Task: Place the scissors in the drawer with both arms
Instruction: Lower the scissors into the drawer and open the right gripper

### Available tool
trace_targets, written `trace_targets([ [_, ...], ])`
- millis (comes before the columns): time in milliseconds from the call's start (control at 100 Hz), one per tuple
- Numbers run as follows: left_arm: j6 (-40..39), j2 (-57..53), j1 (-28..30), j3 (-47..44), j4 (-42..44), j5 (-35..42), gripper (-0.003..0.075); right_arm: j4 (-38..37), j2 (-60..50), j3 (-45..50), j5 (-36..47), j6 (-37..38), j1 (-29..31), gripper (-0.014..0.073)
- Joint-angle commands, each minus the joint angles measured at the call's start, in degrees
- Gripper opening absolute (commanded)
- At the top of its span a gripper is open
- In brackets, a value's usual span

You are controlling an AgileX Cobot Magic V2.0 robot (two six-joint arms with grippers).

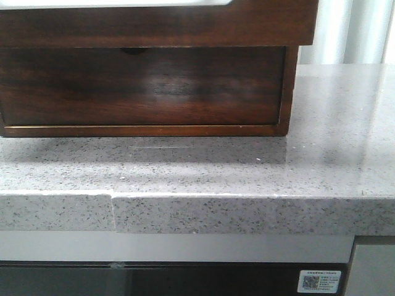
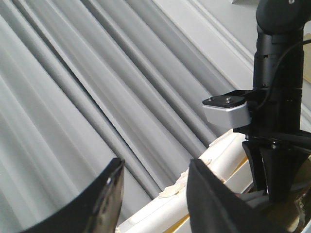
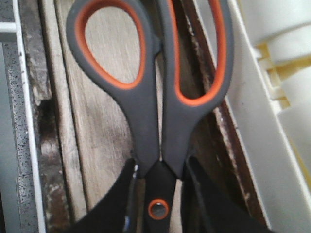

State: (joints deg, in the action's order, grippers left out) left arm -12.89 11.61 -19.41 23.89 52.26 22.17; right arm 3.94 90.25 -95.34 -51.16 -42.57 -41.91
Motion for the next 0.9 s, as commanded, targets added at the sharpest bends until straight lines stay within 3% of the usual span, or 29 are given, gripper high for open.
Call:
trace_targets([
  [0,-0.9,0.7,-0.3,1.5,-2.0,1.1,0.0283,-0.8,-1.4,-1.8,4.1,-0.5,-0.1,-0.0065],
  [670,-0.9,0.7,-0.3,1.5,-2.0,0.9,0.0283,-1.4,1.0,-1.8,2.5,-0.5,-0.1,-0.0050],
  [760,-0.9,0.7,-0.3,1.5,-2.0,0.9,0.0283,-1.4,1.0,-1.8,2.5,-0.5,-0.1,0.0015],
  [890,-0.9,0.7,-0.3,1.5,-2.0,0.9,0.0283,-1.4,1.0,-1.8,2.6,-0.5,-0.1,0.0203],
])
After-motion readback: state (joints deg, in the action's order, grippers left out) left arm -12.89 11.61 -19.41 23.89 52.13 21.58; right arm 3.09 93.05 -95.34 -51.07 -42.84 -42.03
